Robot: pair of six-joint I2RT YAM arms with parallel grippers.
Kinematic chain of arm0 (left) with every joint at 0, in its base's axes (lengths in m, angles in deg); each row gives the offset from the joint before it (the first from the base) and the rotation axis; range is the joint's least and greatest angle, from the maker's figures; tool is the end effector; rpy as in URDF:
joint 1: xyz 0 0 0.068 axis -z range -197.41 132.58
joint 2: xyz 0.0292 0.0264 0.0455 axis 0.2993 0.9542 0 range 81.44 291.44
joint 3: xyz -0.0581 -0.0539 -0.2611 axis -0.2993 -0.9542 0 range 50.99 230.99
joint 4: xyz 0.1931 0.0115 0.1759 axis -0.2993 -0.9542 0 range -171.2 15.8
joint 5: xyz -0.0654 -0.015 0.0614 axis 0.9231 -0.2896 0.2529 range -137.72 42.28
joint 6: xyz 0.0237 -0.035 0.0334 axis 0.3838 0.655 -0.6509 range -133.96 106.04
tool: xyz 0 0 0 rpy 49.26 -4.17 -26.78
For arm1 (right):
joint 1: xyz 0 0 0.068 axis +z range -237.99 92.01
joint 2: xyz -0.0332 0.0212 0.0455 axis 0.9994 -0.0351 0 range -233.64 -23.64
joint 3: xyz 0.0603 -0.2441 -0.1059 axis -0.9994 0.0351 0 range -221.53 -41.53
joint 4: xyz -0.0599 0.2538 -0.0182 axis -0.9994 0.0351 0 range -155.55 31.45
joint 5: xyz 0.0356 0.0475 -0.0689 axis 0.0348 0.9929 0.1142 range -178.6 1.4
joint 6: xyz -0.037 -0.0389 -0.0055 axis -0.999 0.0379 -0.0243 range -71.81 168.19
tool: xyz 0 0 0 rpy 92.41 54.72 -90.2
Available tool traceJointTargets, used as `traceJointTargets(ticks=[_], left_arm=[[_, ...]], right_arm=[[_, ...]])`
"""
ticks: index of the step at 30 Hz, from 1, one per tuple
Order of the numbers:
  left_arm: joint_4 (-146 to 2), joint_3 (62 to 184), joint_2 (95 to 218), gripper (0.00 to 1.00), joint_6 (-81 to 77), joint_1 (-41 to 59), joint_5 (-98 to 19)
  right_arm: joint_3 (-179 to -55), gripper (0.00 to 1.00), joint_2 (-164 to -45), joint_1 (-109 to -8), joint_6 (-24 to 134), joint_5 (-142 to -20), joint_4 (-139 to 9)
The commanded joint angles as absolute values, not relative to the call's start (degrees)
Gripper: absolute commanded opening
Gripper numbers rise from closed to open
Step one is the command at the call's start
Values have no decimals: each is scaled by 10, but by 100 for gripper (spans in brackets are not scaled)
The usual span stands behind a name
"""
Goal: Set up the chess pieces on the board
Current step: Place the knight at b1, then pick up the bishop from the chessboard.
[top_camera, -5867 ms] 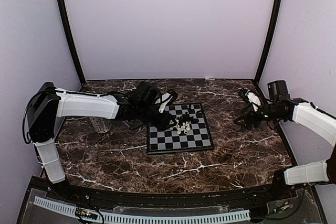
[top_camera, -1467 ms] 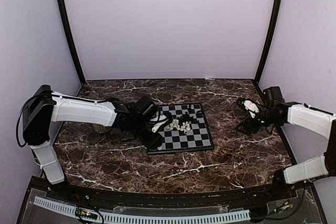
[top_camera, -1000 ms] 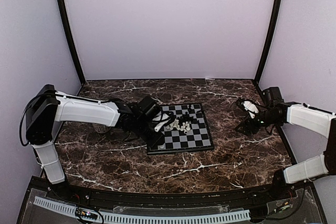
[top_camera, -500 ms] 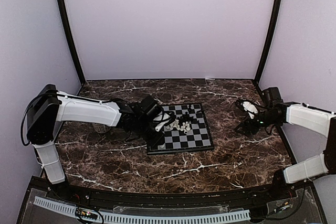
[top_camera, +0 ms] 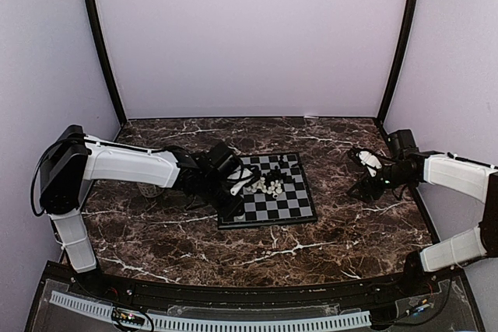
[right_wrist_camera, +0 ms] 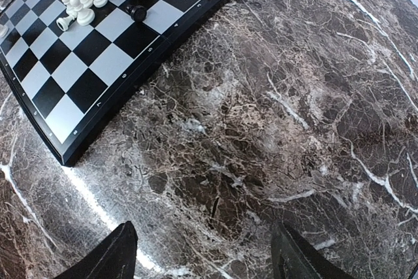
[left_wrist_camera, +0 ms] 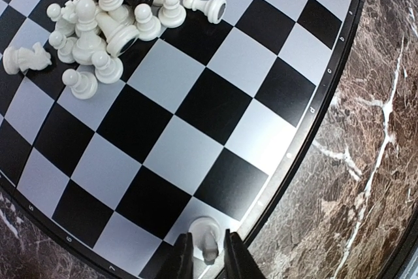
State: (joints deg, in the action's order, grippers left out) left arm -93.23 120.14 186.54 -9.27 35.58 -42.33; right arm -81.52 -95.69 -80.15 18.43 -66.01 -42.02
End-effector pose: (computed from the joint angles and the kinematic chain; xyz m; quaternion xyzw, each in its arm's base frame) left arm 0.2292 -0.3096 0.1835 0.4027 0.8634 -0.1842 0.2416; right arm 0.2344 0.0460 0.1972 -0.3567 0.8681 0.1286 0.3203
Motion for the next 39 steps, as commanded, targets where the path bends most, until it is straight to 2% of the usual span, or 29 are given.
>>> traceJointTargets(ticks=[1, 3, 9, 14, 16, 19, 20, 23, 29, 39], left_arm=[[-950, 1210, 1857, 25, -100, 358, -420], [-954, 1218, 1850, 32, -104, 359, -425], [-986, 1280, 1797, 44, -142, 359, -423], [-932, 1287, 1757, 62, -186, 354, -463], [-904, 1277, 1753, 65, -190, 338, -493], [-884, 1273, 1763, 65, -158, 279, -501], [-874, 1270, 1765, 65, -122, 263, -487], [-815, 1241, 1769, 60, -78, 190, -431], [-763, 1219, 1785, 55, -60, 142, -385], [-772, 1215, 1774, 55, -73, 138, -355]], right_arm=[[-817, 71, -959, -798, 182, -656, -430], [-834, 71, -953, -798, 187, -642, -420], [-934, 70, -987, -780, 176, -580, -353], [-1019, 68, -1048, -700, 166, -595, -328], [-1060, 67, -1083, -667, 166, -612, -314], [-1121, 60, -1145, -627, 164, -626, -290], [-1138, 56, -1163, -617, 161, -631, -286], [-1187, 48, -1220, -587, 163, -650, -269], [-1270, 50, -1316, -537, 163, -700, -247], [-1350, 49, -1402, -507, 157, -729, -210]])
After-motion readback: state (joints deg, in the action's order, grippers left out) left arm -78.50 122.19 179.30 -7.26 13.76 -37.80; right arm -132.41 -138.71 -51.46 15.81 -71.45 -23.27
